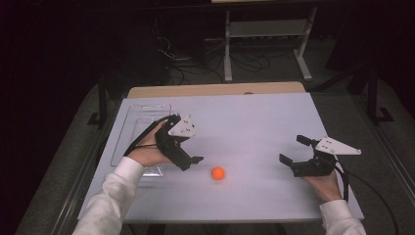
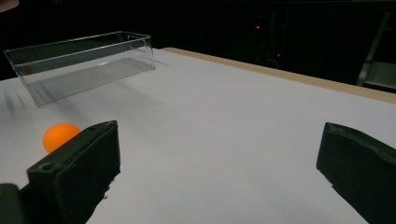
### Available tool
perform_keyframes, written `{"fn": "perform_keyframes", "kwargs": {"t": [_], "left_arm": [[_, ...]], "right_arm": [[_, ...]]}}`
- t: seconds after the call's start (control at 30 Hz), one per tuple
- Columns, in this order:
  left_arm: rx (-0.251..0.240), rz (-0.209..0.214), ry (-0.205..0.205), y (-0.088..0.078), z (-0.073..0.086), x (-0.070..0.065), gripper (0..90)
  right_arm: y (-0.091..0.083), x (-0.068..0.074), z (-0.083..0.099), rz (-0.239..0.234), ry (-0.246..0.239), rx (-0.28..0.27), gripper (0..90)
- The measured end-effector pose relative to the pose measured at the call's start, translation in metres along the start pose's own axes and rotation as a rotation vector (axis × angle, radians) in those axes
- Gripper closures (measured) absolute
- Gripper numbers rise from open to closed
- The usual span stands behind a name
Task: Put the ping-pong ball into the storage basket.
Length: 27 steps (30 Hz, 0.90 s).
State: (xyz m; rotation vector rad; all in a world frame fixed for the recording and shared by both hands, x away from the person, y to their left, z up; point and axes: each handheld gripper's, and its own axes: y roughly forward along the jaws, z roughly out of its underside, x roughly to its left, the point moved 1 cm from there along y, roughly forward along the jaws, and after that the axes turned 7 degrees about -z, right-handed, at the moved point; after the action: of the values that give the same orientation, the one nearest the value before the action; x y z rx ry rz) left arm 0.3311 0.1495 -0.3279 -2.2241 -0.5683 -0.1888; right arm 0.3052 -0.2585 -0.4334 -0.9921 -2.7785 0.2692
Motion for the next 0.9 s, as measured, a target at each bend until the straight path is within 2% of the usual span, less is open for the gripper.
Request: {"fn": "perform_keyframes", "kwargs": {"t": [0.7, 0.73, 0.9], "left_arm": [[0.072, 0.066, 0.058, 0.023, -0.006, -0.013, 0.0], [0.076, 0.072, 0.071, 0.026, -0.008, -0.014, 0.0], [0.082, 0.079, 0.068, 0.030, -0.009, -0.016, 0.0]], "right_arm": [[0.001, 0.000, 0.000, -0.004, -0.001, 0.004, 0.0], [0.001, 0.000, 0.000, -0.004, -0.001, 0.004, 0.0], [0.000, 0.000, 0.000, -0.005, -0.002, 0.004, 0.0]]}}
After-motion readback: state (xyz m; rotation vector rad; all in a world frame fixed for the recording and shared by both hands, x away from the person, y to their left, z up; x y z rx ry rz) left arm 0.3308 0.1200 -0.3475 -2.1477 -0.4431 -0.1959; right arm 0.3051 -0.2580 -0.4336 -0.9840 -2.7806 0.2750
